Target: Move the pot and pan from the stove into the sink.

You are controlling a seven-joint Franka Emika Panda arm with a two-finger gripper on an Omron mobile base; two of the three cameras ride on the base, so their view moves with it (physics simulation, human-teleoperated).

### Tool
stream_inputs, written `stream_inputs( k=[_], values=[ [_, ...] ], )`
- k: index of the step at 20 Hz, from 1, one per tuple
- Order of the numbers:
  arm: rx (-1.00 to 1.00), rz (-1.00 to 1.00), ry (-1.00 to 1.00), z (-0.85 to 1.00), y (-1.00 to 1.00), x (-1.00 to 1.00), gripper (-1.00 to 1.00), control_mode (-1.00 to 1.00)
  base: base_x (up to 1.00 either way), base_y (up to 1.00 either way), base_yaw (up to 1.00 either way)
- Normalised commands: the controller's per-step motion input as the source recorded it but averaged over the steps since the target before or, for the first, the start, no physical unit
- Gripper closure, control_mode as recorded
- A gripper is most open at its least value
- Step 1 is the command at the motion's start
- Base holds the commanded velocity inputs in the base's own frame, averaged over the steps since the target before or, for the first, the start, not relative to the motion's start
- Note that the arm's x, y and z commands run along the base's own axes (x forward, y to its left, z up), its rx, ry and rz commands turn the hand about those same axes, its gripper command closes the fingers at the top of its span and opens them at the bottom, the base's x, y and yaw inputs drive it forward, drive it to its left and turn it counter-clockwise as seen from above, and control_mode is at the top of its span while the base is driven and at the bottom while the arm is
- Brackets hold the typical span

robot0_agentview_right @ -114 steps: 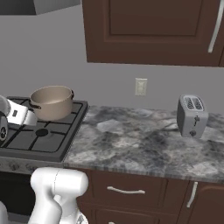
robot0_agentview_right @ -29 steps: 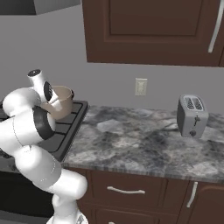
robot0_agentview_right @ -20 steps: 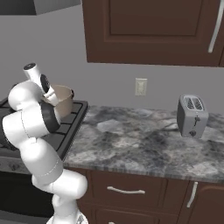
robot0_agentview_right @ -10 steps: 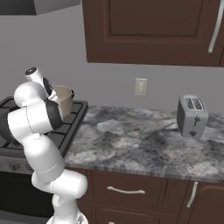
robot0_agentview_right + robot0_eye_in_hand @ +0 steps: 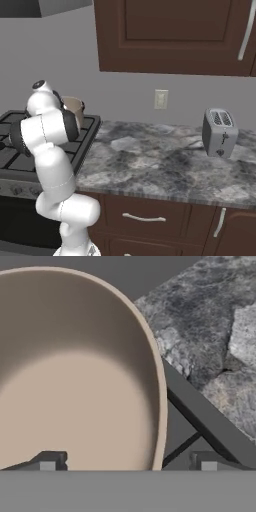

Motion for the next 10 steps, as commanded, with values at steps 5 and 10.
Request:
stream_inputs(
  k=[5, 10],
  values=[
    [0.00, 0.00, 0.00, 0.00, 0.00, 0.00, 1.00, -1.00, 0.00, 0.00, 0.00],
    [0.02, 0.00, -0.03, 0.32, -0.03, -0.13, 1.00, -1.00, 0.00, 0.00, 0.00]
  ],
)
